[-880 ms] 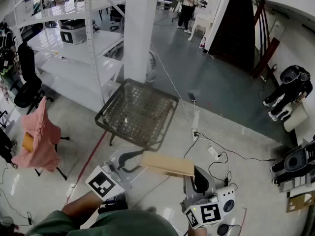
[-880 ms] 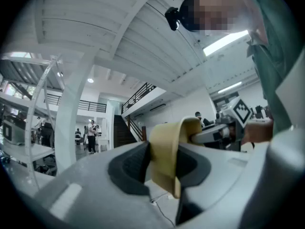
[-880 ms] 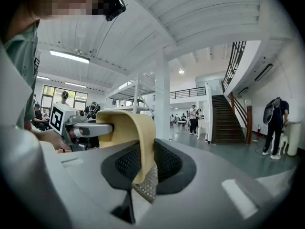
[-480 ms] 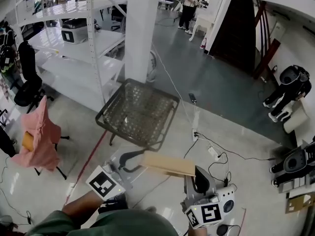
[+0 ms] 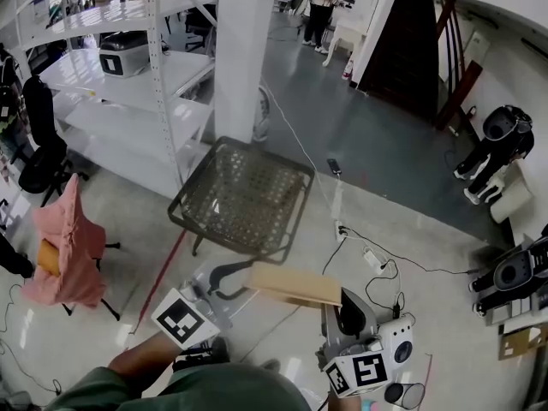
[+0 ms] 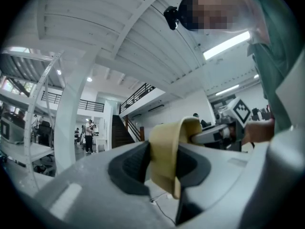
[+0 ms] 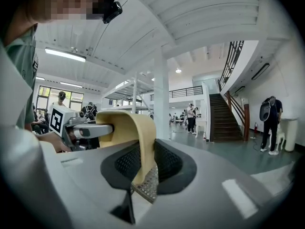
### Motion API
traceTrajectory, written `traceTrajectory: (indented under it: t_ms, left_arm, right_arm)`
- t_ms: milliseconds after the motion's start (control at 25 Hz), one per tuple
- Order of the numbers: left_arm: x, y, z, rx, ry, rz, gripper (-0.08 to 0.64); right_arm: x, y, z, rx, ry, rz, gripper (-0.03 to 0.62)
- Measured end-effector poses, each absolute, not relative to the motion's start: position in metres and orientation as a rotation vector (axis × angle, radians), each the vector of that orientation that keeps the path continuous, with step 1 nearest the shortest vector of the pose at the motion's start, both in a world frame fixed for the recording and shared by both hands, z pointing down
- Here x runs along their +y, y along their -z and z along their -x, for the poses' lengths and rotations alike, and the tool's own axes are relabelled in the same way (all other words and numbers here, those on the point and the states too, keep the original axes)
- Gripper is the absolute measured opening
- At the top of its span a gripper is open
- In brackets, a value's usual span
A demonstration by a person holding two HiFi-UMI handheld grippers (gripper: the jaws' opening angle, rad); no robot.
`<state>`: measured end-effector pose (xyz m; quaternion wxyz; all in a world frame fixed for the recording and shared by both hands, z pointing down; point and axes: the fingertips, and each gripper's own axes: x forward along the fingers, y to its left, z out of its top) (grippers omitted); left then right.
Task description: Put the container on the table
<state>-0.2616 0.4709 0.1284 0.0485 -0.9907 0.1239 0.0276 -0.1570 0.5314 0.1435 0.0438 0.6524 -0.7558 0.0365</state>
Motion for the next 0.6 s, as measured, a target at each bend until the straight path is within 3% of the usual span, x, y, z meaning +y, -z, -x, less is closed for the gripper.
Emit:
traceTrajectory:
  t_ms: [600]
  left_arm:
    - [0.437, -0.139, 0.288, 0.285, -0.128, 3.036, 0.109]
  right_arm:
    - [0.501, -0.154, 0.186, -2.247, -0.141, -2.050, 0.066]
